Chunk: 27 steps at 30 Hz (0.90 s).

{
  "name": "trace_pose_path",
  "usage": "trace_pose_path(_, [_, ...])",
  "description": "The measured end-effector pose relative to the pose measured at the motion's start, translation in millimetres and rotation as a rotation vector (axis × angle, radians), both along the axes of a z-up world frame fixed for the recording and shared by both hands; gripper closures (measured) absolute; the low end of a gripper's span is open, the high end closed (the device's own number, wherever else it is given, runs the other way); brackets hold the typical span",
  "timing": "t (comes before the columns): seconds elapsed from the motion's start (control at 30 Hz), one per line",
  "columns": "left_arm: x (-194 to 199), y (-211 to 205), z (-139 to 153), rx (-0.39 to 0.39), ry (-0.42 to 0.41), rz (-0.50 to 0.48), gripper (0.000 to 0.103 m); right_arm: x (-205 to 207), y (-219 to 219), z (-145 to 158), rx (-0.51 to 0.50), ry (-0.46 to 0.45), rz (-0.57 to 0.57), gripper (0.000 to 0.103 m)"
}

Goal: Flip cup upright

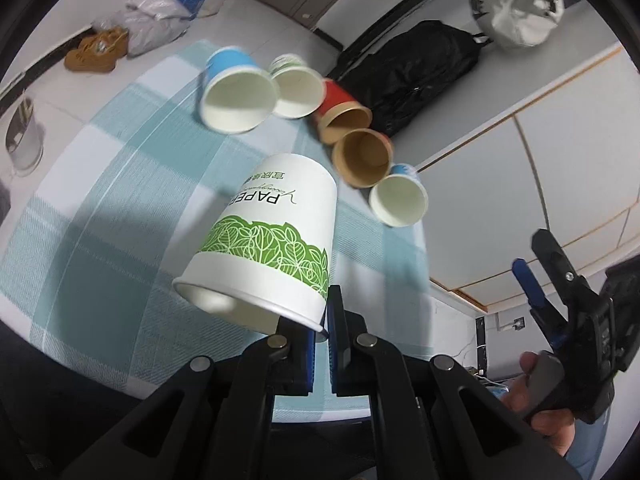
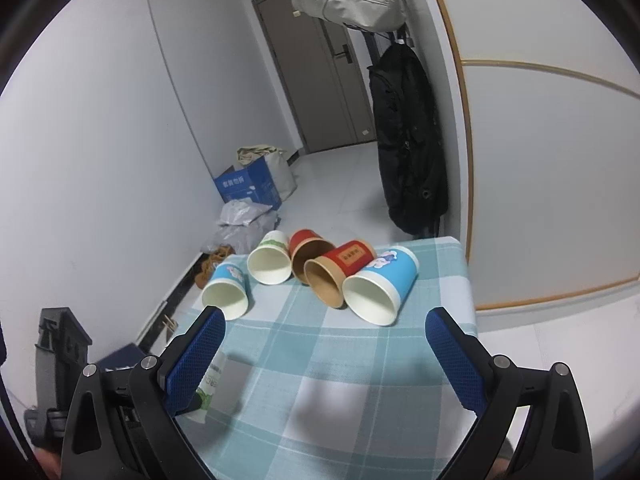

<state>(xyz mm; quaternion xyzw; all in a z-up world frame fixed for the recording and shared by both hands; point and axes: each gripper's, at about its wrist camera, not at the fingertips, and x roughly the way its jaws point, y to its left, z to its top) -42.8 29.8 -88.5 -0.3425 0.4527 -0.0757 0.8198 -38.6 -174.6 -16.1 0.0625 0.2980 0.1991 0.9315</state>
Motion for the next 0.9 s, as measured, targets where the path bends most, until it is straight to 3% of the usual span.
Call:
trace_pose_path(0.2, [-1,-2,-10,0.029,0.022,-0.001,0.102,0,3,-5,-0.025,0.009,0.0,0.002])
trace_pose_path(0.6, [0,-4,-24,-0.009,0.079,0.007,0.099,-1,4,-7,-0.027,0.013,-0.006,0.002])
trace_pose_path(0.67, [1,-4,-26,-0.008,0.103,0.004,0.094,0,3,-7,-0.022,0.016,-0.006,0.002])
trace_pose_path(0.83, [-2,-1,-24,-0.018,0.109,0.015,0.058,-2,4,-6,-0.021,0.01,-0.001,0.002])
trace_pose_path(0.9, [-4,-1,-22,-0.02,0.118,0.013,0.051,-2,4,-6,-0.021,0.011,0.002,0.002])
